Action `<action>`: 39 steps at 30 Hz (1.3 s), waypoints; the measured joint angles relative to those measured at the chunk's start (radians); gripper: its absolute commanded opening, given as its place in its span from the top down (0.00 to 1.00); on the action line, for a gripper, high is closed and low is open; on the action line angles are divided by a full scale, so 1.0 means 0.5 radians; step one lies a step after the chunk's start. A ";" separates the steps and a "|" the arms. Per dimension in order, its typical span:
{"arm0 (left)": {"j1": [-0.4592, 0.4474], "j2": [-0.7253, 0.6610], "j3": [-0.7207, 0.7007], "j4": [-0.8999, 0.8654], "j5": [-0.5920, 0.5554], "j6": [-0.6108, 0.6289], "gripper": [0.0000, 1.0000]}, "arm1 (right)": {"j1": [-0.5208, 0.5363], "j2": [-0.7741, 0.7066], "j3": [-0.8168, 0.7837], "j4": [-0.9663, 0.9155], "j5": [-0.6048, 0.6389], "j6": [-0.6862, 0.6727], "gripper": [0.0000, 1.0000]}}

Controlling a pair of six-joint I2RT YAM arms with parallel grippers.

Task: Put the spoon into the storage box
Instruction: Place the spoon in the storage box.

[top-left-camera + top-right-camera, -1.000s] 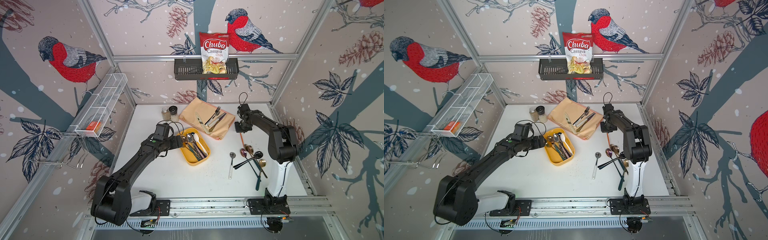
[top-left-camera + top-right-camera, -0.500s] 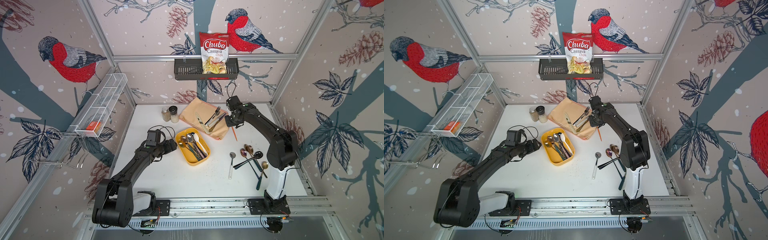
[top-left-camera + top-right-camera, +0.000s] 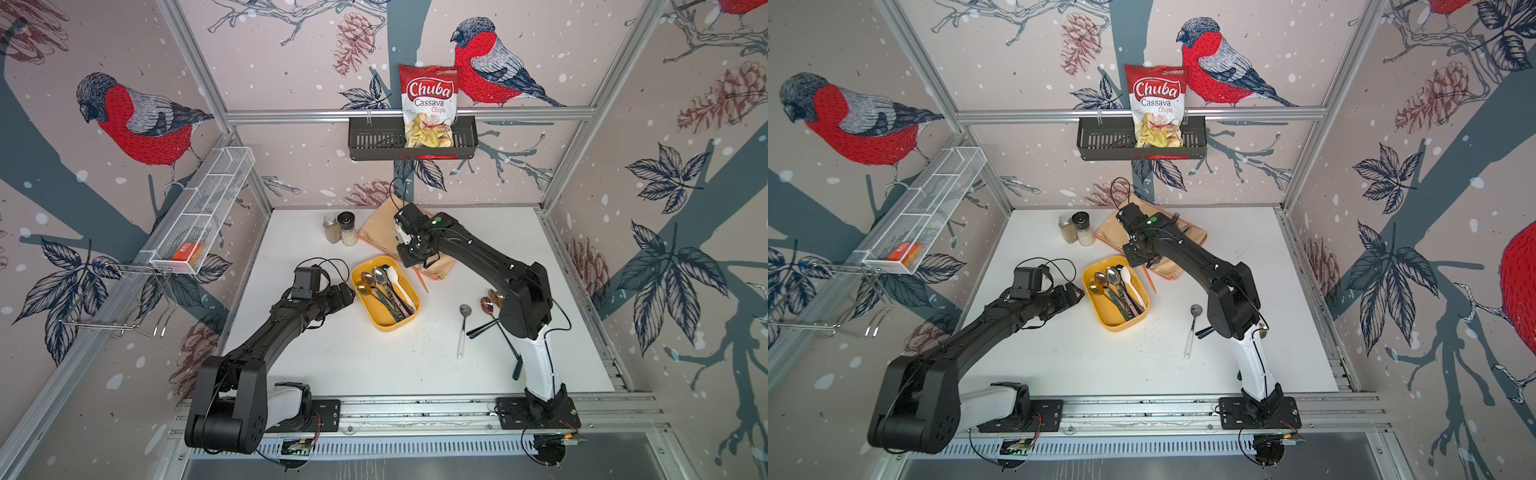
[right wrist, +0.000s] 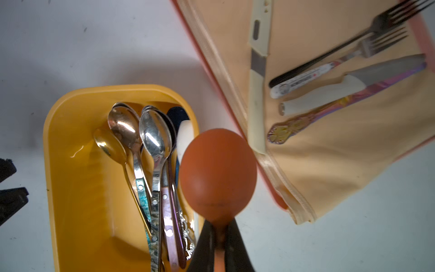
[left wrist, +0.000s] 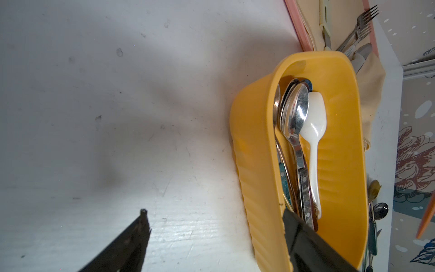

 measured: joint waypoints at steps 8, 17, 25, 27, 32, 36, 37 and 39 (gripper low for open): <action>0.020 -0.031 -0.072 0.005 -0.008 -0.001 0.10 | 0.127 0.091 -0.008 0.064 -0.113 0.087 0.92; 0.020 -0.024 -0.072 0.012 -0.008 -0.001 0.10 | 0.137 0.170 -0.094 0.156 -0.174 0.130 0.91; 0.020 -0.031 -0.071 0.005 -0.008 -0.001 0.10 | 0.137 0.282 -0.071 0.211 -0.237 0.141 0.87; 0.020 -0.035 -0.069 -0.004 -0.018 -0.001 0.10 | 0.138 0.304 -0.068 0.210 -0.238 0.141 0.83; 0.021 -0.049 -0.047 -0.034 -0.052 0.005 0.10 | 0.138 0.320 -0.059 0.210 -0.243 0.141 0.72; 0.021 -0.057 -0.004 -0.068 -0.075 0.019 0.11 | 0.138 0.322 -0.019 0.206 -0.242 0.141 0.67; 0.020 -0.059 0.009 -0.085 -0.096 0.024 0.11 | 0.138 0.323 -0.001 0.200 -0.240 0.141 0.66; 0.004 -0.061 0.046 -0.121 -0.113 0.044 0.11 | 0.137 0.314 0.022 0.194 -0.220 0.142 0.66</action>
